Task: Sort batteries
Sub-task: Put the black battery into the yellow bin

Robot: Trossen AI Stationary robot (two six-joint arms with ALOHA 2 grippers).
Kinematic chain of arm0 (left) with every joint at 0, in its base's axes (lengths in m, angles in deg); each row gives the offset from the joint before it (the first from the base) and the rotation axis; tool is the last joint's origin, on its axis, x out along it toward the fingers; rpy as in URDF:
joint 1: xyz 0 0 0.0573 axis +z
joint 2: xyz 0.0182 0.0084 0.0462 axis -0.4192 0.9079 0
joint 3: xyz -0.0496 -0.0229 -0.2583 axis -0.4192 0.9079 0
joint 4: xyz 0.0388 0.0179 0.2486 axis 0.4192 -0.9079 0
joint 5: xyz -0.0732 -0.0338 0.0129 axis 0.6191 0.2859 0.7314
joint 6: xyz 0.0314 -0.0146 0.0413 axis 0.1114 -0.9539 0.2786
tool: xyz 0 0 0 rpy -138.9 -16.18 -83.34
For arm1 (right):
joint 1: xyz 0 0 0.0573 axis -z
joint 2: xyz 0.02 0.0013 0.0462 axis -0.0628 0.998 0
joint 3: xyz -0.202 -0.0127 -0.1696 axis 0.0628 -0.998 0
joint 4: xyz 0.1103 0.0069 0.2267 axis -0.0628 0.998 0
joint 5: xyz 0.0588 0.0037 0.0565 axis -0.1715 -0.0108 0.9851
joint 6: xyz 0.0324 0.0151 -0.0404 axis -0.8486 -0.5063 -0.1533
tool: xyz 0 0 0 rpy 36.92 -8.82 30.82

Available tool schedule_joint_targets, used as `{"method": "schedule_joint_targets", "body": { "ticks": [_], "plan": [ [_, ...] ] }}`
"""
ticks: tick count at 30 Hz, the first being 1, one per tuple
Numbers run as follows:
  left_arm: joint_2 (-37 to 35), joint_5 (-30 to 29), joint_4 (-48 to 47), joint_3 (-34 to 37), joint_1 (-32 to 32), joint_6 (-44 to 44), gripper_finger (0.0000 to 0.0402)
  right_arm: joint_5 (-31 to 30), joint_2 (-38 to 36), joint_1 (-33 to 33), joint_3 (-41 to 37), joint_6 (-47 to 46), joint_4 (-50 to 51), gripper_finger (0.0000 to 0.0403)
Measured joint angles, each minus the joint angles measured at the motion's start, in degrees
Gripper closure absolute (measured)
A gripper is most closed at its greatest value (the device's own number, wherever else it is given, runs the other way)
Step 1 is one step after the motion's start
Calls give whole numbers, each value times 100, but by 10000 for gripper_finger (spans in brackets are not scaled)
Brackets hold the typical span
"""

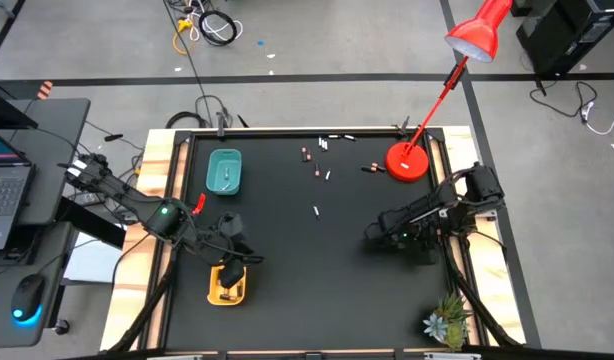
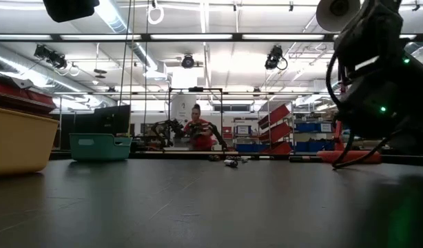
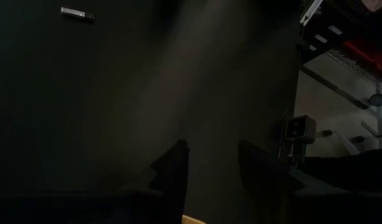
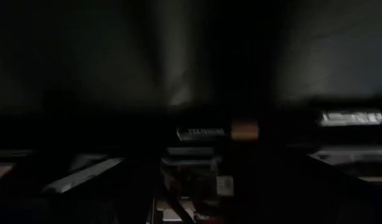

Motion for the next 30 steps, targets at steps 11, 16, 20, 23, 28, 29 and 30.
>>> {"method": "schedule_joint_targets", "body": {
  "ticks": [11,16,20,23,28,29,30],
  "plan": [
    [0,42,21,0,0,133,255,-83,0,-31,-136,-177,-208,105],
    [0,81,36,0,0,132,255,7,137,-31,-202,-183,-300,105],
    [0,100,99,0,0,132,255,19,589,-32,-210,-230,-269,108],
    [0,192,182,0,-14,128,255,40,881,-35,-173,-224,-156,114],
    [0,252,180,2,-101,81,255,36,942,-32,-141,-199,-133,123],
    [0,256,178,2,-109,81,255,36,908,-32,-157,-197,-163,124],
    [0,256,178,2,-115,85,255,34,870,-33,-175,-196,-200,124]
  ]
}}
